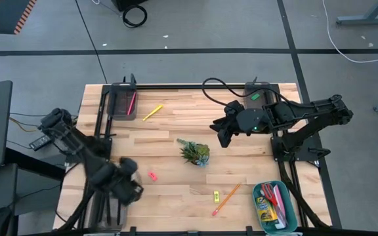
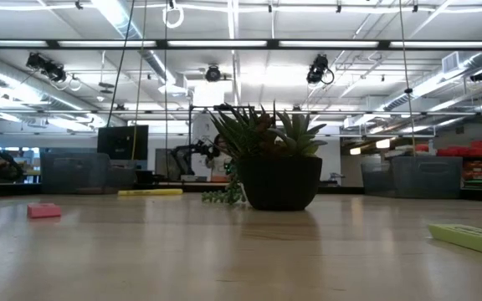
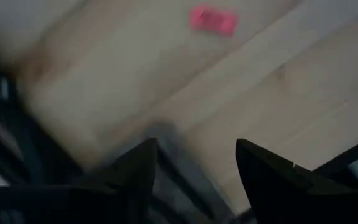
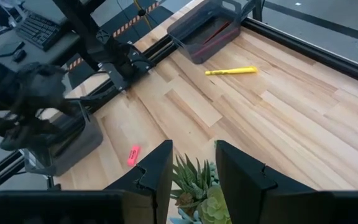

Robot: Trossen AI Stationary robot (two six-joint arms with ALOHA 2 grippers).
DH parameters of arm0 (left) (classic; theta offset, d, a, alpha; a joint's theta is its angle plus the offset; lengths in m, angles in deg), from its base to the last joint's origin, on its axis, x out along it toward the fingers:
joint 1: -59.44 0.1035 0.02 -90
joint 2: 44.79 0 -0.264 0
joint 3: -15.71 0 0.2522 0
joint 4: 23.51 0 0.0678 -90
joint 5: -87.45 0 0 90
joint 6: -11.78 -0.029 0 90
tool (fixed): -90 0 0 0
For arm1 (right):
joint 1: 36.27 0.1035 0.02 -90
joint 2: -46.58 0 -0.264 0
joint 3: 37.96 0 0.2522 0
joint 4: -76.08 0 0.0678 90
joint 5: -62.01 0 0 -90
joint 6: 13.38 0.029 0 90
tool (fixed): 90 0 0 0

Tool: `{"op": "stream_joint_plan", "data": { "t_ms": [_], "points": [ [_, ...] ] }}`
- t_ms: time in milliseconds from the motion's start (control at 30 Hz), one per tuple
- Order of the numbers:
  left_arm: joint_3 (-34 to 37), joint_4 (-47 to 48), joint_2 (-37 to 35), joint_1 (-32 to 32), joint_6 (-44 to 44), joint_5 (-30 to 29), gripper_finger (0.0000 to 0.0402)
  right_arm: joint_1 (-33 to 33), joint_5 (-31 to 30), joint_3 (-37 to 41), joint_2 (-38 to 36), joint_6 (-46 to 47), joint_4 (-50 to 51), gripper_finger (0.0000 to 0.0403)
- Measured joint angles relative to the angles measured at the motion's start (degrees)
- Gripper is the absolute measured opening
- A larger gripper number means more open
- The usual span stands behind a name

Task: Sort crayons/erasers/pens/pencils in bins
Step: Put the pink eraser into the top right black bin

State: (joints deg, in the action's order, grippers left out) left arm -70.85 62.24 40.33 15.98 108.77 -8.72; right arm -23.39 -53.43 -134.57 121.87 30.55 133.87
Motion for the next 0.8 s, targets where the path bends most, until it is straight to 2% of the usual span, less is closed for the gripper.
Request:
{"op": "stream_joint_plan", "data": {
  "t_ms": [167,300,400,567,667,800],
  "points": [
    [0.0,-7.6,0.0,11.8,-26.7,0.3,0.0218,0.0,3.0,0.0,0.0,0.0,0.0,0.0129],
    [0.0,-13.5,0.0,19.4,-48.4,6.4,0.0217,0.0,7.8,0.0,0.0,1.2,0.0,0.0129],
    [0.0,-12.3,0.3,23.7,-61.0,10.4,0.0220,0.1,10.0,0.0,0.0,2.9,0.0,0.0129],
    [0.0,-9.5,0.3,27.1,-83.7,11.6,0.0231,1.1,10.3,0.0,0.0,5.9,0.0,0.0129],
    [0.3,-9.1,0.3,27.3,-96.6,10.0,0.0241,2.1,9.9,0.0,0.0,7.1,0.0,0.0129],
    [3.9,-9.6,0.3,27.9,-105.7,8.8,0.0258,3.4,8.2,0.0,0.0,8.6,0.0,0.0129]
  ]
}}
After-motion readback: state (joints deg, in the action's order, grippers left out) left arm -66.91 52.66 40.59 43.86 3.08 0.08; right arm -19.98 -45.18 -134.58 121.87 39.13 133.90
